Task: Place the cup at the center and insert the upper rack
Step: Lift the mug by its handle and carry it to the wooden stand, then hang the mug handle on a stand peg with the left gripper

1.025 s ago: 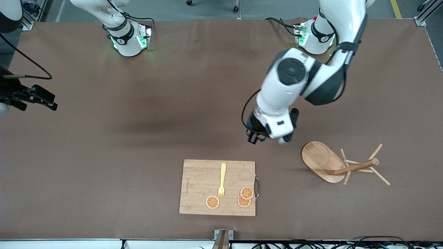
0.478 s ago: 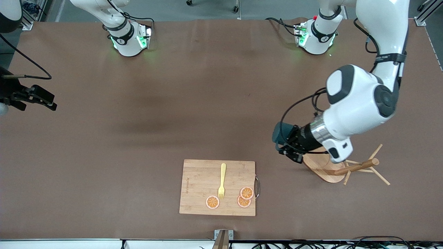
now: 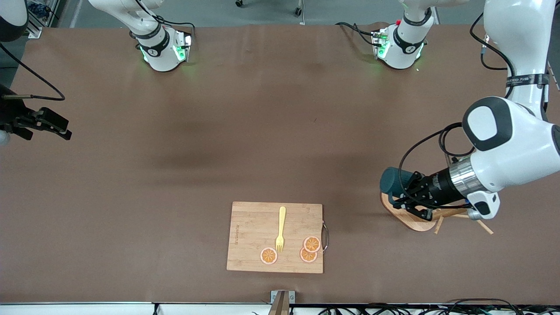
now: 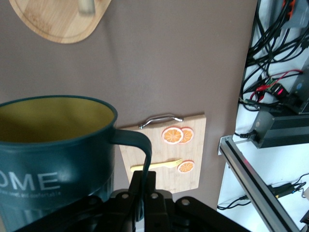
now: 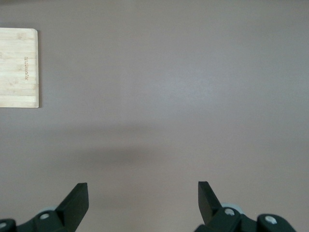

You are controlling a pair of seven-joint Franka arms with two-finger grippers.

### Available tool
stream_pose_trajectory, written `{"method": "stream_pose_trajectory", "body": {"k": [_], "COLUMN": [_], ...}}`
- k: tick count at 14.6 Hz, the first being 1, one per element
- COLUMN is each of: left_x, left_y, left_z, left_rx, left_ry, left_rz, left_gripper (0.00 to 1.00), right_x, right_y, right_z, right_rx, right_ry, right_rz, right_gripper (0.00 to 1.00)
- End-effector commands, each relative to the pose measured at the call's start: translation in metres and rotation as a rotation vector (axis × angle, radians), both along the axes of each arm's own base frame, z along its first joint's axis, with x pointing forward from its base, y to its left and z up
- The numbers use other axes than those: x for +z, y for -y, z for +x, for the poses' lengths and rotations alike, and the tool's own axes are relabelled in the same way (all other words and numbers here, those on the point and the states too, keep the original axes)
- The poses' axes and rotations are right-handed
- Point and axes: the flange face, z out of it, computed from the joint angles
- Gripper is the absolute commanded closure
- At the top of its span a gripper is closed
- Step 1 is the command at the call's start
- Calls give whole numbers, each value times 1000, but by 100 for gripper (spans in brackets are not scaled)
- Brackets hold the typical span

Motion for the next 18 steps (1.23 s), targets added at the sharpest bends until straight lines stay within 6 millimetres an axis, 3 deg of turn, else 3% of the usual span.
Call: {"method": "stream_pose_trajectory", "body": {"k": [1,4,7,18], "left_x": [-2,-9,-20,-26], "left_y": [-15,-38,-45,-100], "left_z": [2,7,11,22], "left_rx": [-10,-11,-8,-5], "left_ry": [19,34,29,94], "left_rz": [-27,-47,-45,-14], "left_gripper": [100,99,99,95], "right_x": [3,3,4,8], "right_y": [3,3,4,6], "right_z": [1,1,1,1], "right_rx": [3,2,2,-3], "right_ry": [5,5,7,14], "right_rz": [-16,-16,-16,-15], "right_gripper": [0,0,0,0]}}
